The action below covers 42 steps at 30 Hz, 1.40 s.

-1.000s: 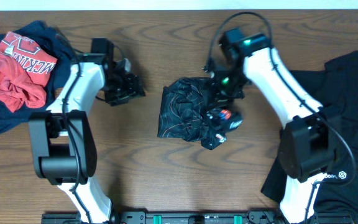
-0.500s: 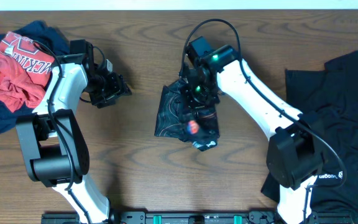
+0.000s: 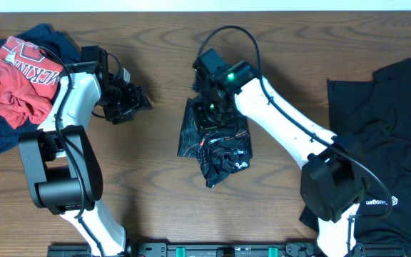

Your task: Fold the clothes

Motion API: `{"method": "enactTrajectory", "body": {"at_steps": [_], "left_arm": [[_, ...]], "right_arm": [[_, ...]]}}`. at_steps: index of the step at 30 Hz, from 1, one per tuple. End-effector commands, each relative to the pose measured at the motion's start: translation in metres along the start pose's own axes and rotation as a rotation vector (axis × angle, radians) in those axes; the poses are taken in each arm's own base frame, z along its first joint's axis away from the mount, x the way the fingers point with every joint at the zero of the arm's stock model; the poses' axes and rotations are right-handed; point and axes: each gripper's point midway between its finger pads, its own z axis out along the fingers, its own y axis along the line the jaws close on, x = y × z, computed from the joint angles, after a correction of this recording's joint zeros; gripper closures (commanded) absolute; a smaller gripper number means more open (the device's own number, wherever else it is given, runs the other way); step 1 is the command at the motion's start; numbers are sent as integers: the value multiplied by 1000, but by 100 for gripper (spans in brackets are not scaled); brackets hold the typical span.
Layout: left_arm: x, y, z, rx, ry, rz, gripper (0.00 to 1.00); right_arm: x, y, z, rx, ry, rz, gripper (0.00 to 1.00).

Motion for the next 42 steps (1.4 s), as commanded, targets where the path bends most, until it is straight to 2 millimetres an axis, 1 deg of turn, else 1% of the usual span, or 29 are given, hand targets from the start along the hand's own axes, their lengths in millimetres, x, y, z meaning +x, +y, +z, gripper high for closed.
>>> {"method": "enactTrajectory", "body": {"at_steps": [1,3,6,8,11,12,15,19,20,22,24,27,30,35,37,38,40,42], "left_arm": [[1,0,-1,9,4,-11,33],[1,0,-1,9,4,-11,33],[2,0,-1,9,5,-11,33],[1,0,-1,9,4,-8,33],[1,0,-1,9,4,-8,33],[1,0,-1,9,4,-8,33],[3,0,-1,8,9,-10,33],[4,1,-1,6,15,-13,33],[5,1,-1,6,17,-14,33],[5,1,-1,6,17,-14,33],[5,1,-1,6,17,-13,33],[4,1,-1,6,15,-12,33],[4,1,-1,7,13,-12,33],[4,1,-1,7,13,-7,33],[4,1,-1,6,13,-7,33],[4,1,-1,6,14,-8,33],[4,1,-1,6,14,-8,33],[4,1,-1,6,14,-8,33]], "right_arm": [[-11,-33,-16,76,-35,84,99],[-10,-44,-20,85,-19,62,99],[-2,-63,-26,113,24,76,99],[8,-80,-28,154,68,107,99],[21,-96,-27,168,135,101,99],[25,-101,-24,171,153,102,99],[27,-108,-13,171,160,96,99],[24,-114,0,163,138,92,92],[24,-116,4,163,140,92,92],[25,-119,15,157,145,87,92],[27,-121,26,141,153,70,97],[21,-119,40,116,145,37,99],[9,-115,45,101,100,8,97],[-17,-100,50,63,-7,-51,90],[-30,-88,51,32,-60,-84,88],[-39,-78,50,5,-95,-107,85],[-52,-63,47,-28,-148,-145,83],[-61,-51,43,-41,-185,-176,82]]}}
